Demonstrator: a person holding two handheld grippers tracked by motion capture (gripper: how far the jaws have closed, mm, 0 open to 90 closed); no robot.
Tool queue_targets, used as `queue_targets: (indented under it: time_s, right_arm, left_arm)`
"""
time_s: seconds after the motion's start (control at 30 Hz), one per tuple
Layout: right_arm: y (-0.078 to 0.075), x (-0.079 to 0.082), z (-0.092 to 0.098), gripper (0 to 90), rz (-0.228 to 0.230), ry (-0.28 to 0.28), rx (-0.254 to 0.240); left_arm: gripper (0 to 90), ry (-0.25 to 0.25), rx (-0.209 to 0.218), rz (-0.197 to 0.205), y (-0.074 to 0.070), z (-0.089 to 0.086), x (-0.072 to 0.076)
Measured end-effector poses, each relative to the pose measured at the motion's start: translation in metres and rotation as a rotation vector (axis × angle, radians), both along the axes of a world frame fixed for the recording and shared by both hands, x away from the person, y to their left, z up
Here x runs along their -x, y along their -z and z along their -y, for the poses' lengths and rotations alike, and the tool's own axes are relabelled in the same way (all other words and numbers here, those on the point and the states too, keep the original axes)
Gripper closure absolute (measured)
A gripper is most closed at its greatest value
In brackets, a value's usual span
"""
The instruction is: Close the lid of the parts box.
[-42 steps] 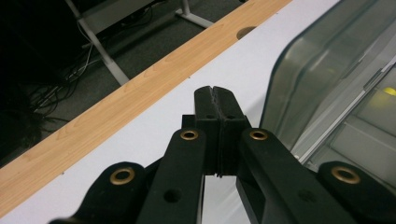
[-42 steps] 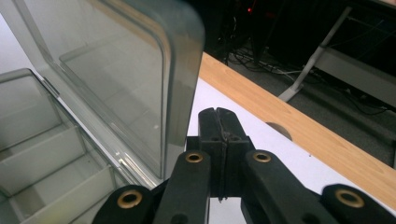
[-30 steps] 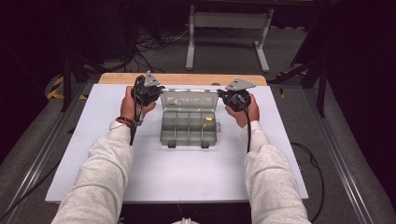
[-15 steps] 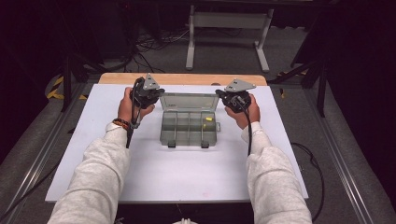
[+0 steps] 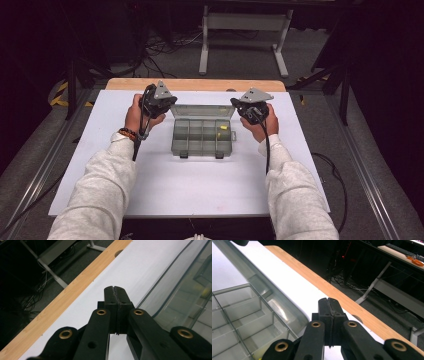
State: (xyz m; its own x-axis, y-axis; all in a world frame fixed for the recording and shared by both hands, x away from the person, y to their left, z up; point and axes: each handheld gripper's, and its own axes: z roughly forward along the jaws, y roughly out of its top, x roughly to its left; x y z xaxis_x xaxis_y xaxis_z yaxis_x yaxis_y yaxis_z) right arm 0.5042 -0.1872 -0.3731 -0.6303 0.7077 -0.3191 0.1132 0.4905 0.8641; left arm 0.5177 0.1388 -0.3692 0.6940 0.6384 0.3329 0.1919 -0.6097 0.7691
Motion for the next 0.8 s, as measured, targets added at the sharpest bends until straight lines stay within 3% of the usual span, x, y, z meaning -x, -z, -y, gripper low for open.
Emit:
queue_targets:
  time_s: [0.8]
  right_arm:
    - [0.002, 0.015, -0.004, 90.0, -0.024, -0.026, 0.002]
  left_arm:
    - [89.7, 0.061, -0.031, 0.001, 0.004, 0.008, 0.013]
